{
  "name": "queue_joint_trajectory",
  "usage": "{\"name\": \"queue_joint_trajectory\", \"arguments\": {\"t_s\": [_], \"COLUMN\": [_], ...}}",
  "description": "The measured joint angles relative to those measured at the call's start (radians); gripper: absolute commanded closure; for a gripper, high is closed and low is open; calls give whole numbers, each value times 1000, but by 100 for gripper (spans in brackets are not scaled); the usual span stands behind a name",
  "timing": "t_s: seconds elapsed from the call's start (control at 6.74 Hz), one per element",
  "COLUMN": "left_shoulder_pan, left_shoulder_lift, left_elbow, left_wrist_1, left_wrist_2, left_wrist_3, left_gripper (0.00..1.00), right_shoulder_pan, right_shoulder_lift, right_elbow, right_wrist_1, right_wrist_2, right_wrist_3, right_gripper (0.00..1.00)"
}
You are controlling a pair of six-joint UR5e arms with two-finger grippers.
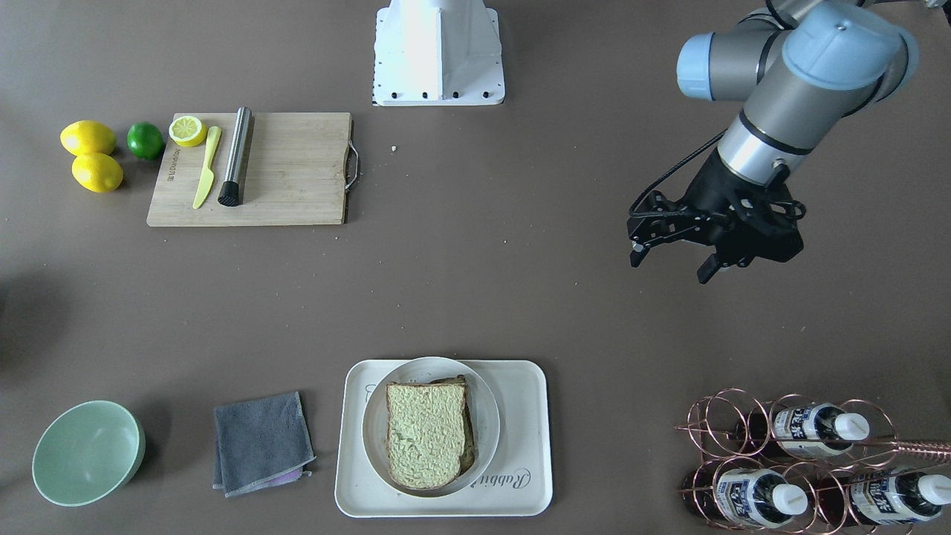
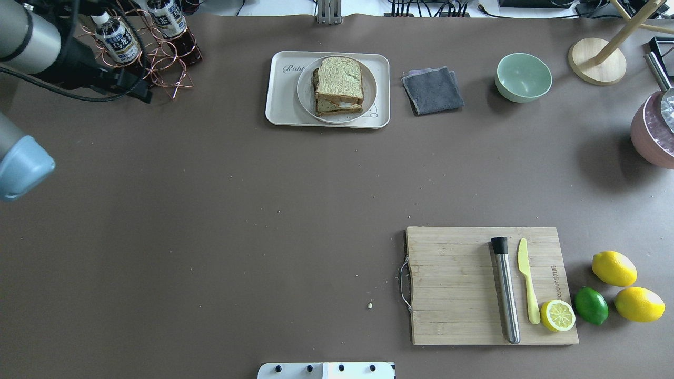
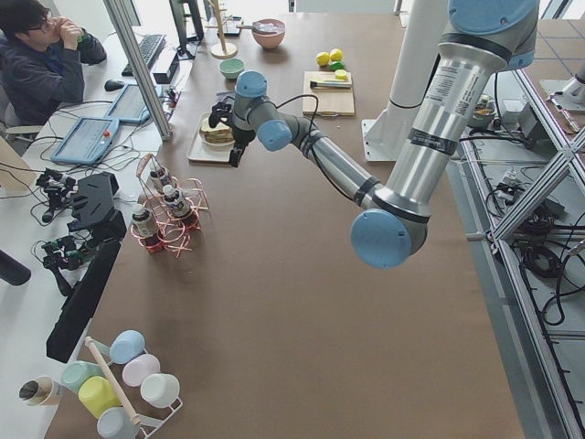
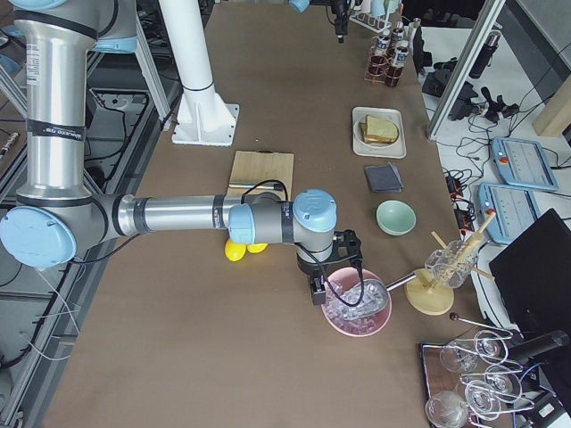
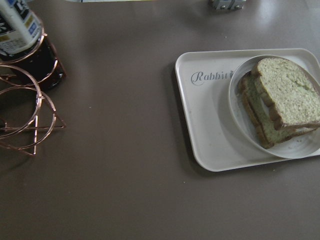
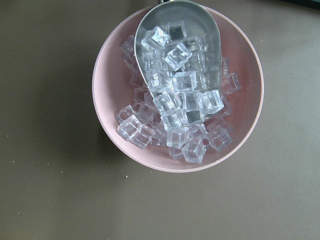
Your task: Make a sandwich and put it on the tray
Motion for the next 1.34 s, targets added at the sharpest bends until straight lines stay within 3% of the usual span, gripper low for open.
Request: {"name": "queue_joint_trajectory", "arguments": {"t_s": [0.3, 0.45, 0.89, 1.34], "left_shoulder_pan": [-206, -285, -500, -626], "left_shoulder_lift": [170, 222, 252, 330], "left_elbow": [-9, 1, 73, 210], "left_wrist_1": [15, 40, 273, 291], "left_wrist_2": [-139, -165, -175, -178], "left_wrist_3": [322, 462, 932, 1024], "left_gripper": [2, 2, 2, 2], "right_shoulder_pan": [10, 10, 10, 9], "right_shoulder_lift": [-10, -9, -2, -16], "right_elbow": [14, 15, 12, 6], "right_wrist_1": [-23, -24, -22, -15], "right_wrist_2": [-7, -8, -7, -3], "right_wrist_3": [-21, -22, -23, -23], "right_gripper": [0, 0, 0, 0]}}
